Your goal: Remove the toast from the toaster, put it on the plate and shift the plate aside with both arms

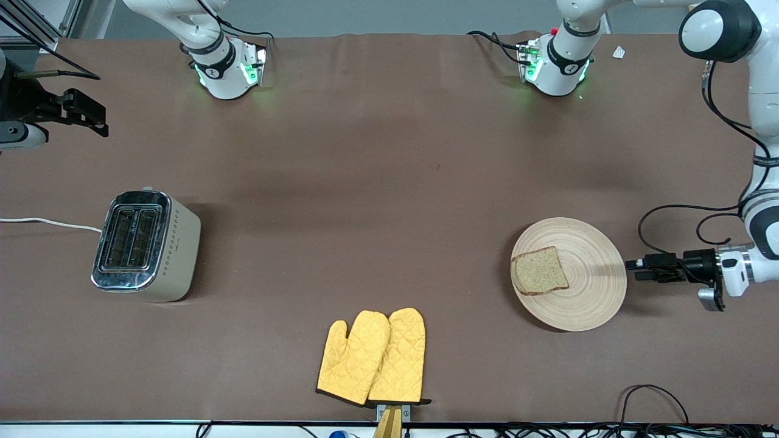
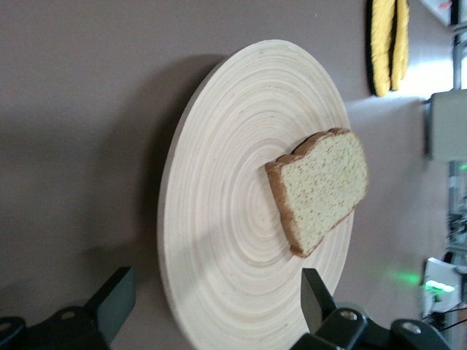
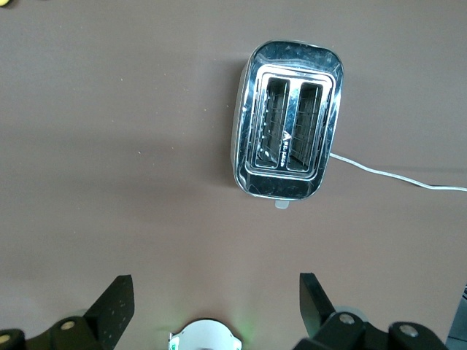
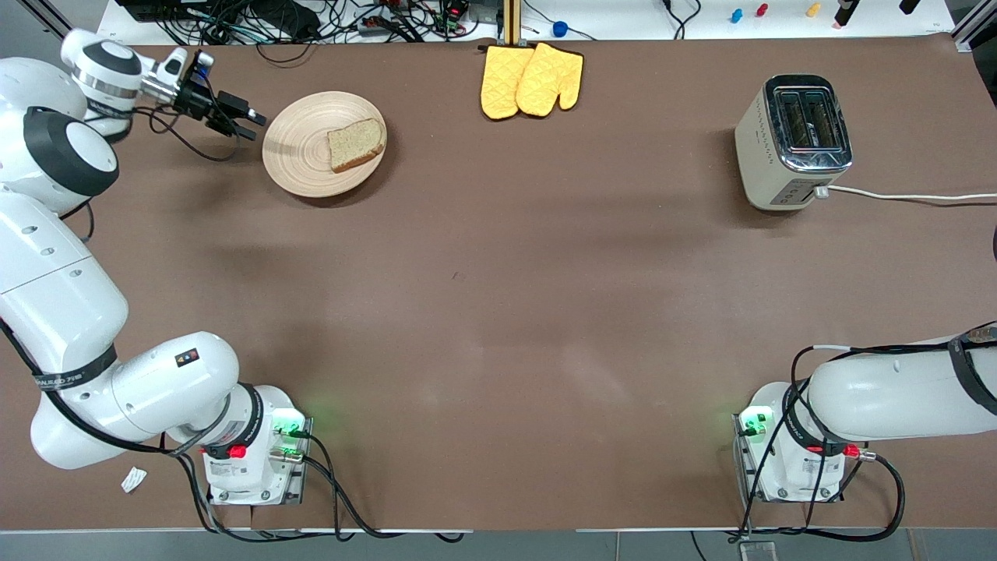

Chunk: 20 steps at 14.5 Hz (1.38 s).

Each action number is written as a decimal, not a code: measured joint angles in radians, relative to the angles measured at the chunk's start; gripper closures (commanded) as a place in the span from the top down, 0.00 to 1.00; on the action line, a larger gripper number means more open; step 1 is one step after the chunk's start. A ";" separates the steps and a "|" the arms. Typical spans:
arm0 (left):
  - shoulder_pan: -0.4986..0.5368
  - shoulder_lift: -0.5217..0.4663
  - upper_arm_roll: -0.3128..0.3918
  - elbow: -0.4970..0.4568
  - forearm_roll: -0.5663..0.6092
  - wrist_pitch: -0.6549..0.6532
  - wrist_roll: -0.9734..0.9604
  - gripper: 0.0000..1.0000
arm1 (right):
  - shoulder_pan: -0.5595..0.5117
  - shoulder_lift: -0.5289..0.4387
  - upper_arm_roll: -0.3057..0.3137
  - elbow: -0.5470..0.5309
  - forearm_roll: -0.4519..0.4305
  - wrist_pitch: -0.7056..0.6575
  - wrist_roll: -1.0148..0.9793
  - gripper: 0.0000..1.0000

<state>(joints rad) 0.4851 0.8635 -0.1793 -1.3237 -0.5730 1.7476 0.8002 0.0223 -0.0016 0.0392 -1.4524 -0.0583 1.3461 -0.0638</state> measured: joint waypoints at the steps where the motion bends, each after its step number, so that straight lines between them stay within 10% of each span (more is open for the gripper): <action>1: 0.000 -0.012 -0.002 0.020 0.036 -0.014 -0.002 1.00 | -0.015 0.001 -0.001 -0.001 0.000 0.007 0.003 1.00; 7: -0.027 -0.137 -0.027 0.090 0.197 -0.059 -0.072 1.00 | -0.099 0.005 -0.004 -0.002 0.006 0.013 0.001 1.00; 13: -0.205 -0.453 -0.029 0.103 0.478 -0.193 -0.548 1.00 | -0.104 0.006 0.007 -0.002 0.009 0.015 0.000 1.00; 20: -0.226 -0.586 -0.049 0.090 0.534 -0.262 -0.627 1.00 | -0.102 0.006 0.014 -0.002 0.012 0.014 0.000 1.00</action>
<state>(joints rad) 0.2587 0.2774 -0.2285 -1.2335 -0.0388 1.4853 0.1727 -0.0801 0.0039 0.0528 -1.4548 -0.0459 1.3604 -0.0637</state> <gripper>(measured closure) 0.000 0.000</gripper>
